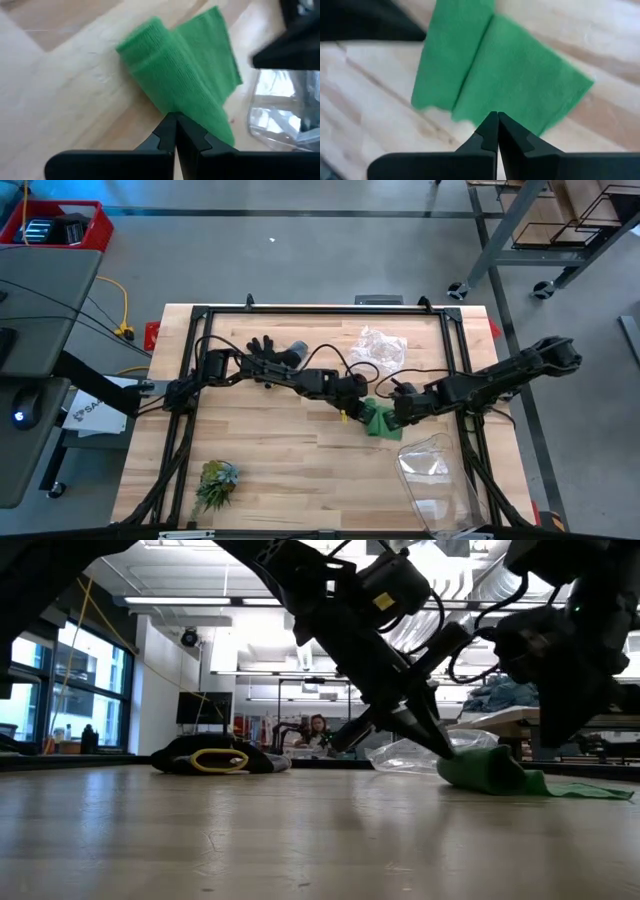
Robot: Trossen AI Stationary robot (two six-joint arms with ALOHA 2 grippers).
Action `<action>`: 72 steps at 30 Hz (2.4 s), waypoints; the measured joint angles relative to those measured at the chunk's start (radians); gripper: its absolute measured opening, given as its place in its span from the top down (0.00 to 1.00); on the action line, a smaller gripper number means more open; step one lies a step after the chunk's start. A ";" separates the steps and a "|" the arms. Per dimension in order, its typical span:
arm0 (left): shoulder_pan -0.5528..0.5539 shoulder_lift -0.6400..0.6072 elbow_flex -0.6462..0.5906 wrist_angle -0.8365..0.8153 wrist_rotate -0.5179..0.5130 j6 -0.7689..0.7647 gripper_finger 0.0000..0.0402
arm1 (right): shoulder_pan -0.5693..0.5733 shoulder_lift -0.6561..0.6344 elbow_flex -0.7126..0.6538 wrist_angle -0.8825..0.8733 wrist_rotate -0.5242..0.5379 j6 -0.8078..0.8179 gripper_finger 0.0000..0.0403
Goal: Roll bandage
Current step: Roll the green bandage
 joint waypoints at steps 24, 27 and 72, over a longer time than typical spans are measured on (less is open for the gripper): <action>-0.009 0.000 0.000 0.075 -0.022 -0.017 1.00 | -0.008 0.142 0.000 -0.011 0.031 0.026 1.00; -0.009 0.000 0.000 0.083 -0.044 -0.017 1.00 | -0.008 0.142 0.000 -0.011 0.034 0.031 1.00; -0.029 0.024 0.000 0.152 -0.039 0.019 1.00 | 0.039 0.051 -0.040 -0.069 0.018 0.132 1.00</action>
